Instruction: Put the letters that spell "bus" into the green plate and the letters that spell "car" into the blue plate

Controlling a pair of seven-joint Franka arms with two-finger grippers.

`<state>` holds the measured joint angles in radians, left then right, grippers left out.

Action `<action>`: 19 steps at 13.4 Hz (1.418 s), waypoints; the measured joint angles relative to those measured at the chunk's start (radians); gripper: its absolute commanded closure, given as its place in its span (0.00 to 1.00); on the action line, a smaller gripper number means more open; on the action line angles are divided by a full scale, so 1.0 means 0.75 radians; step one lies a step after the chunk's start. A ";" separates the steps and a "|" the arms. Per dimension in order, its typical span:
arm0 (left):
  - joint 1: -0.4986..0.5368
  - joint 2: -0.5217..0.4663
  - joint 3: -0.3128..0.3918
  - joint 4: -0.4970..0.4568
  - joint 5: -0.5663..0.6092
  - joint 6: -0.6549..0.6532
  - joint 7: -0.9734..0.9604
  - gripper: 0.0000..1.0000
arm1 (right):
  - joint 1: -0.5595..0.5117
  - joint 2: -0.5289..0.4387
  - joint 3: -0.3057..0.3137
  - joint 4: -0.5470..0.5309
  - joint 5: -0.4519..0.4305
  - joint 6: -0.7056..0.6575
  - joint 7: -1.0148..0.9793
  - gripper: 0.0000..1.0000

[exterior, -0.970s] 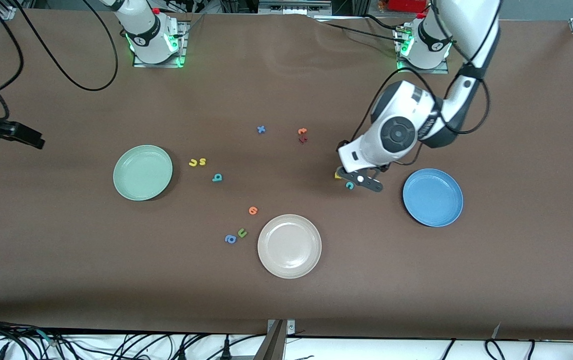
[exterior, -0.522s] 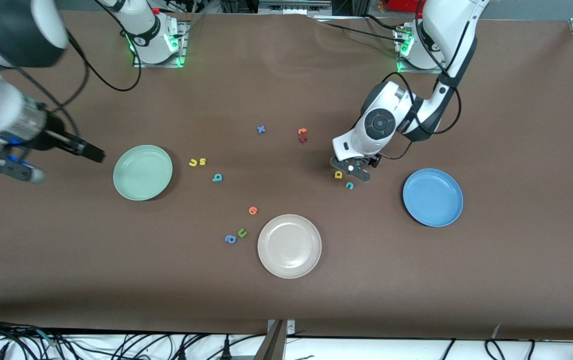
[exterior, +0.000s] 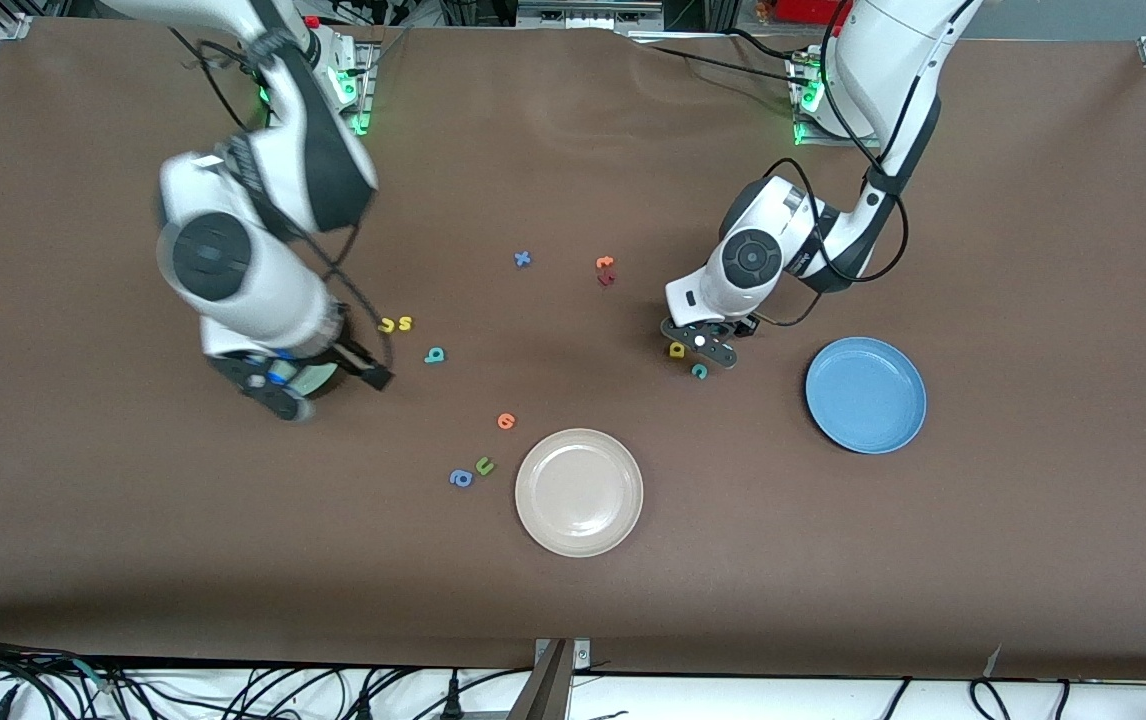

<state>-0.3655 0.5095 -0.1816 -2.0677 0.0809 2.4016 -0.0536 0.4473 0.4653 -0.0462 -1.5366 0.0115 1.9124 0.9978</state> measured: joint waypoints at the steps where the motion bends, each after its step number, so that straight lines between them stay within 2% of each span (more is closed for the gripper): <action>1: 0.001 0.010 0.000 0.000 0.033 0.021 0.000 0.39 | 0.020 0.029 0.003 -0.040 0.000 0.061 0.007 0.02; 2: 0.003 0.017 0.001 0.000 0.045 0.032 0.000 0.40 | 0.026 0.044 0.014 -0.094 0.000 0.131 0.007 0.02; 3: 0.003 0.017 0.001 0.001 0.045 0.033 0.000 0.52 | 0.027 0.050 0.025 -0.161 0.000 0.216 0.007 0.02; 4: 0.003 0.017 0.001 0.001 0.045 0.033 0.000 0.55 | 0.027 0.053 0.034 -0.230 0.000 0.310 0.006 0.02; 6: 0.003 0.015 0.000 0.007 0.046 0.033 0.001 0.55 | 0.027 0.065 0.055 -0.353 0.000 0.479 0.006 0.02; 8: 0.003 0.016 0.000 0.010 0.046 0.039 0.001 0.54 | 0.027 0.094 0.064 -0.408 0.000 0.556 0.006 0.04; 9: 0.003 0.017 0.000 0.010 0.046 0.048 0.001 0.53 | 0.027 0.116 0.066 -0.418 0.000 0.587 0.006 0.10; 11: 0.003 0.021 0.000 0.010 0.046 0.081 0.001 0.53 | 0.032 0.161 0.073 -0.421 0.000 0.627 0.021 0.12; 12: 0.003 0.022 0.000 0.010 0.046 0.083 0.001 0.53 | 0.035 0.177 0.080 -0.422 0.000 0.633 0.038 0.20; 14: 0.003 0.022 0.000 0.010 0.046 0.083 0.001 0.57 | 0.039 0.189 0.095 -0.434 0.000 0.637 0.065 0.28; 15: 0.003 0.022 0.000 0.010 0.046 0.084 0.001 0.63 | 0.040 0.190 0.098 -0.448 0.000 0.651 0.074 0.39; 16: 0.003 0.022 0.001 0.010 0.047 0.091 0.001 0.68 | 0.041 0.190 0.098 -0.467 0.000 0.669 0.078 0.44; 17: 0.003 0.022 0.001 0.010 0.047 0.092 0.001 0.77 | 0.041 0.189 0.098 -0.483 0.001 0.687 0.082 0.46; 19: 0.004 0.022 0.002 0.013 0.048 0.097 0.002 0.85 | 0.041 0.182 0.098 -0.494 0.001 0.690 0.086 0.48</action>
<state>-0.3627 0.5264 -0.1804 -2.0580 0.1166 2.4741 -0.0521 0.4777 0.6018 0.0276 -1.9068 0.0120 2.4302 1.0622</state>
